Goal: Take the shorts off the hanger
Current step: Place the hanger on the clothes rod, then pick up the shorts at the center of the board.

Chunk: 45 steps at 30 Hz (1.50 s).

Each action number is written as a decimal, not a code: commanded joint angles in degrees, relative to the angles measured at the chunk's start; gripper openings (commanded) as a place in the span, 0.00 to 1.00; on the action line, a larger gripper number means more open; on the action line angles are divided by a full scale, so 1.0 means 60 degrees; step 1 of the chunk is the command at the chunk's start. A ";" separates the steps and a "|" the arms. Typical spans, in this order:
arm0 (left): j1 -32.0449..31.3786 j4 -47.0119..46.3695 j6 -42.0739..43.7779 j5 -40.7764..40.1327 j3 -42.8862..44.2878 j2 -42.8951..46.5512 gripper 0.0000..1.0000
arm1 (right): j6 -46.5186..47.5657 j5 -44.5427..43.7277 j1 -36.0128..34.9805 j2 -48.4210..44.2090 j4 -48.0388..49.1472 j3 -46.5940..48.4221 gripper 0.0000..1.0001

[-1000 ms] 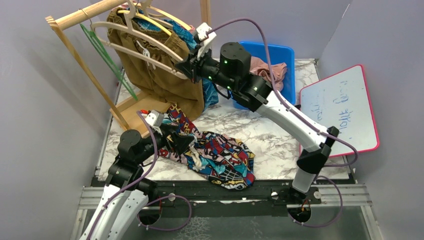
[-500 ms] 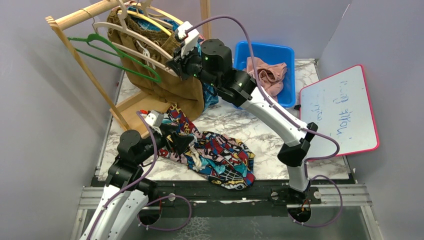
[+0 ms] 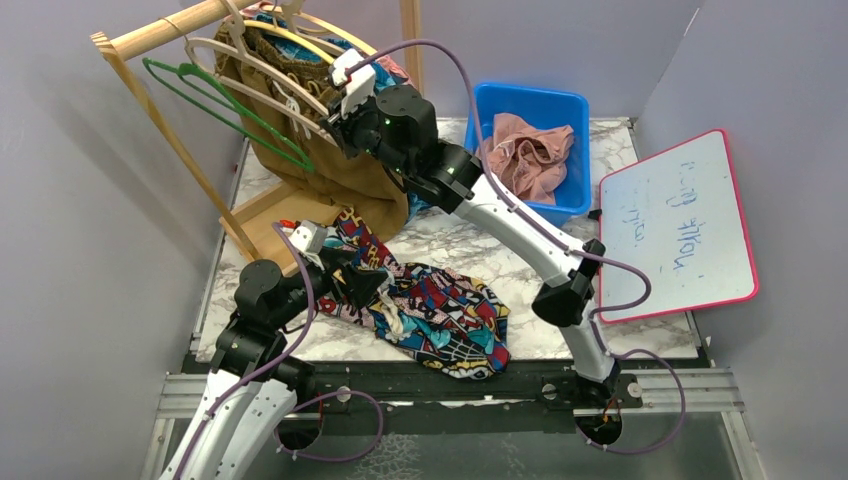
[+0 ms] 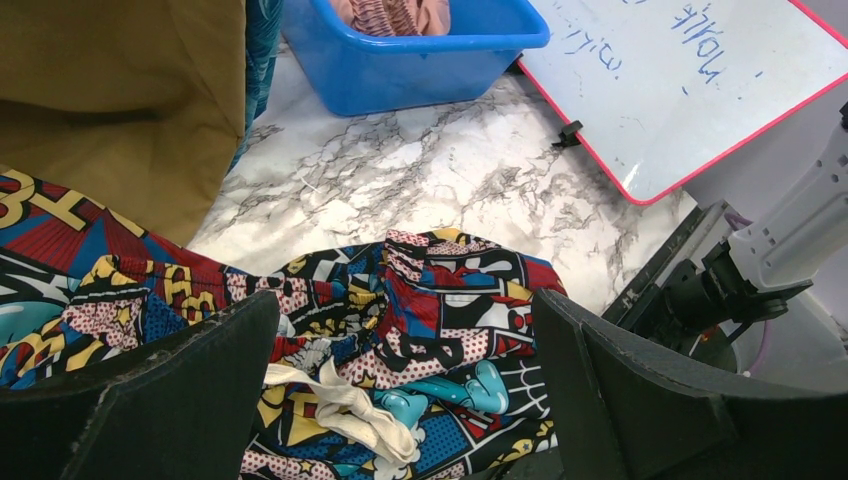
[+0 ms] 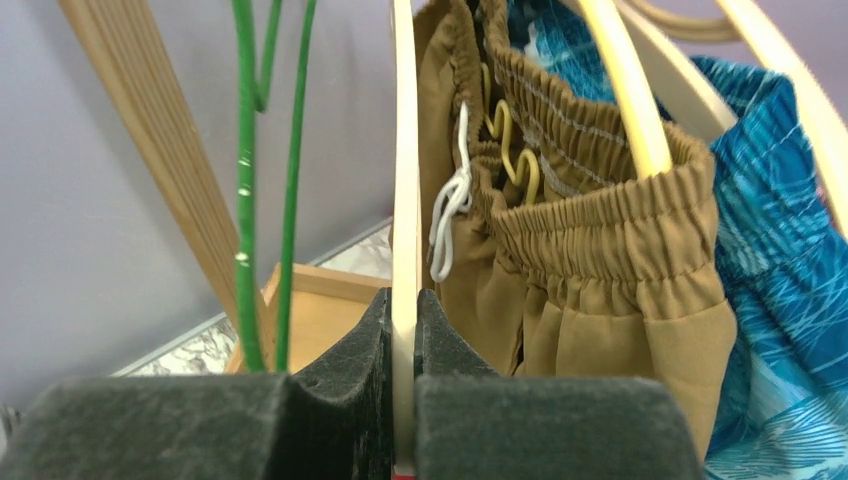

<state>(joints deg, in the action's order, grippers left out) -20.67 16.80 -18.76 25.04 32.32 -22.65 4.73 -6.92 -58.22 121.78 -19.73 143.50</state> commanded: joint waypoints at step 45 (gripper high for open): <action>0.0044 0.0075 0.0080 -0.0636 0.0030 0.0011 0.99 | -0.1465 0.0484 -0.0030 -0.7496 0.5582 -1.7215 1.00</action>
<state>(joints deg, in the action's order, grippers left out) -20.67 16.99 -18.76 22.72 32.32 -22.50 -5.98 -8.10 -58.17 75.33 3.90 43.31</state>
